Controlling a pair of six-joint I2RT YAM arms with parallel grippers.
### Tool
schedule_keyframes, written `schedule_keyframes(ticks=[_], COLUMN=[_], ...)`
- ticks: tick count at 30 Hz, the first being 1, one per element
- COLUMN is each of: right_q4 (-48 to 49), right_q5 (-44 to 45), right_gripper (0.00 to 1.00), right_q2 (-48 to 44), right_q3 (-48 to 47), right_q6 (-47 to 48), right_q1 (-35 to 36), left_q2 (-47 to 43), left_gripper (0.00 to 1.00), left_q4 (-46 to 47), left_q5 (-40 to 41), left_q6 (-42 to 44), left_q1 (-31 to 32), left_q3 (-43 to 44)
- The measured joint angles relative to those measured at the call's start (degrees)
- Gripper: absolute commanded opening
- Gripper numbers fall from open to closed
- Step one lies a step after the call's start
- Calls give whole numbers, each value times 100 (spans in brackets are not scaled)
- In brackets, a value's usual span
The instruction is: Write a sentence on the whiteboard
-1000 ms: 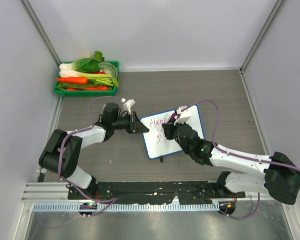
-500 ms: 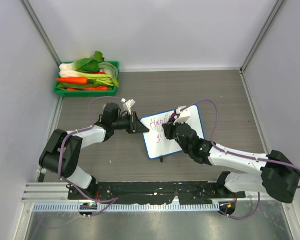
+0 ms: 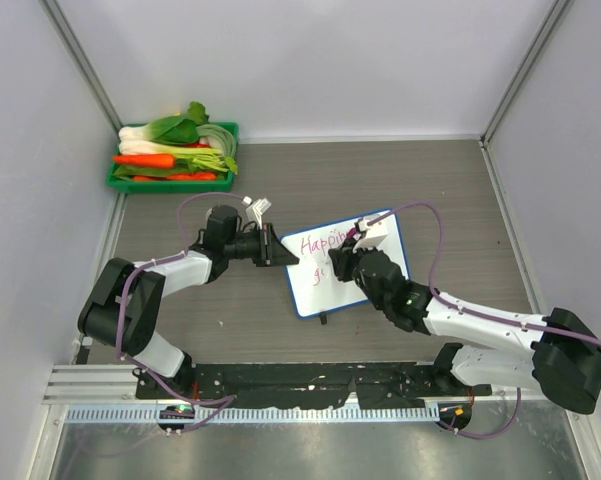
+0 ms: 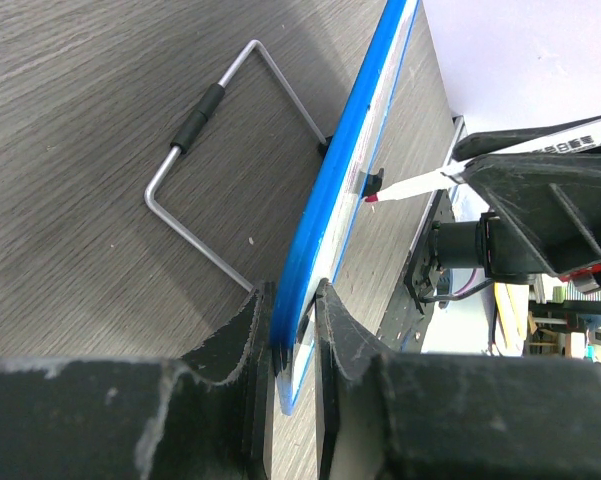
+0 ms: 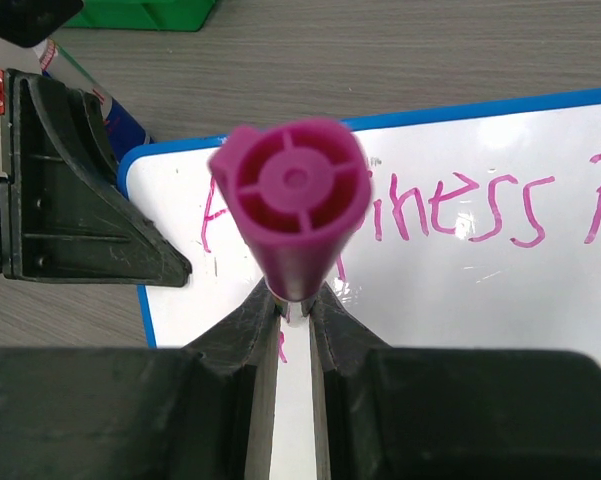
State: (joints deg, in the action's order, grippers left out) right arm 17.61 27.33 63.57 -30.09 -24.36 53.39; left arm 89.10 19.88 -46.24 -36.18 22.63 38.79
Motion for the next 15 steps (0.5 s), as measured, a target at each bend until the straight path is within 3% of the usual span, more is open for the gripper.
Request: schedule_keyframes(ticks=[15], right_q4=[85], right_q5=[-39], right_gripper=[1], right_q2=[146], right_q3=[114], right_q6=[-37], right_q1=[0], left_q2=[11], left_gripper=[0], left_q4=[-2], left_q5=[-9], left_q6=[0], left_q1=[0], left_q3=[9])
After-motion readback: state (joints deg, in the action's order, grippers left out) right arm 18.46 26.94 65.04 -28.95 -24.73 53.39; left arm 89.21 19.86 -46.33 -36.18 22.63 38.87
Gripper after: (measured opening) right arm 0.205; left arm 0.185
